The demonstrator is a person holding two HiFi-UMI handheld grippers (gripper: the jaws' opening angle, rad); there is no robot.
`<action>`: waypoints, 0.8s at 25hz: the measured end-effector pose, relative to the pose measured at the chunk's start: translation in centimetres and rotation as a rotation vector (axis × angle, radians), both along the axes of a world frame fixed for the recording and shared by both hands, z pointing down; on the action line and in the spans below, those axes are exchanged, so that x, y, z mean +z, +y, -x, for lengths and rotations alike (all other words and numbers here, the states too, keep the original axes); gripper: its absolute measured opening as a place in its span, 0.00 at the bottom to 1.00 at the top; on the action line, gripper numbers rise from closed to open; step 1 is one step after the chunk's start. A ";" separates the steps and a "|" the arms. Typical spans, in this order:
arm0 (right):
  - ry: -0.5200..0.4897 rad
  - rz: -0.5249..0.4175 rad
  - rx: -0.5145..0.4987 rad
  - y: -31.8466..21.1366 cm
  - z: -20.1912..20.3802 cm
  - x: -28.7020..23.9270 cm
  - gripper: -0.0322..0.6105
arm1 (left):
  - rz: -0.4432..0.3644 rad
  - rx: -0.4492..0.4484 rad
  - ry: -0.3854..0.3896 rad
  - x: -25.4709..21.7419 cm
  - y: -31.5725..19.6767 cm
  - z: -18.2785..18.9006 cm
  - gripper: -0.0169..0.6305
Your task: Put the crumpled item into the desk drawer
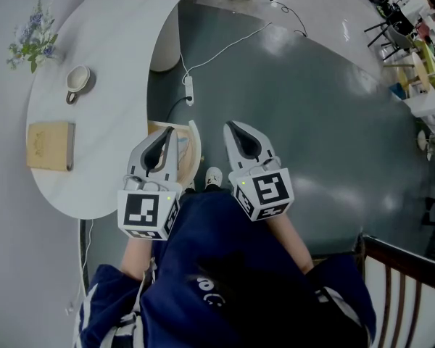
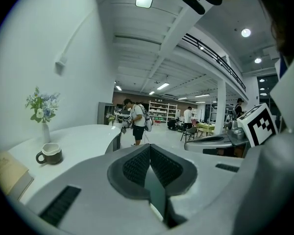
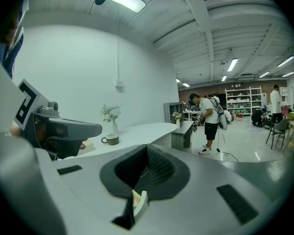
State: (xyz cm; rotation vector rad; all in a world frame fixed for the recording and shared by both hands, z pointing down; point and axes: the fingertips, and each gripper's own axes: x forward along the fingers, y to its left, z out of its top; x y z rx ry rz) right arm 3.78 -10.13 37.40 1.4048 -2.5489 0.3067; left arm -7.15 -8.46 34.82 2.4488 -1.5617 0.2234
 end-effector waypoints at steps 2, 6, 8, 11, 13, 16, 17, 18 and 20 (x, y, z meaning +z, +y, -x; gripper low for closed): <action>-0.007 -0.010 0.000 0.0 0.0 -0.4 0.06 | -0.015 0.017 -0.021 -0.5 0.2 -0.4 0.03; -0.014 -0.011 0.000 -0.1 -0.1 -0.6 0.06 | -0.019 0.026 -0.024 -0.6 0.1 -0.6 0.03; 0.002 -0.006 0.000 -0.1 -0.1 -0.6 0.06 | -0.013 0.021 -0.017 -0.5 0.1 -0.5 0.03; 0.015 -0.016 -0.005 -0.1 0.0 -0.7 0.06 | -0.004 0.024 -0.019 -0.2 0.1 -0.5 0.03; 0.015 -0.027 -0.012 -0.2 0.1 -1.0 0.06 | -0.006 0.030 -0.022 -0.2 0.0 -0.6 0.03; 0.022 -0.041 -0.017 -0.2 0.2 -1.3 0.06 | -0.003 0.029 -0.020 -0.1 -0.1 -0.6 0.03; 0.024 -0.044 -0.017 -0.3 0.2 -1.3 0.06 | -0.001 0.028 -0.020 0.0 -0.1 -0.7 0.03; 0.024 -0.047 -0.017 -0.3 0.2 -1.3 0.06 | 0.002 0.027 -0.021 0.0 -0.1 -0.7 0.03; 0.025 -0.050 -0.018 -0.3 0.2 -1.4 0.06 | 0.011 0.021 -0.023 0.1 -0.2 -0.6 0.03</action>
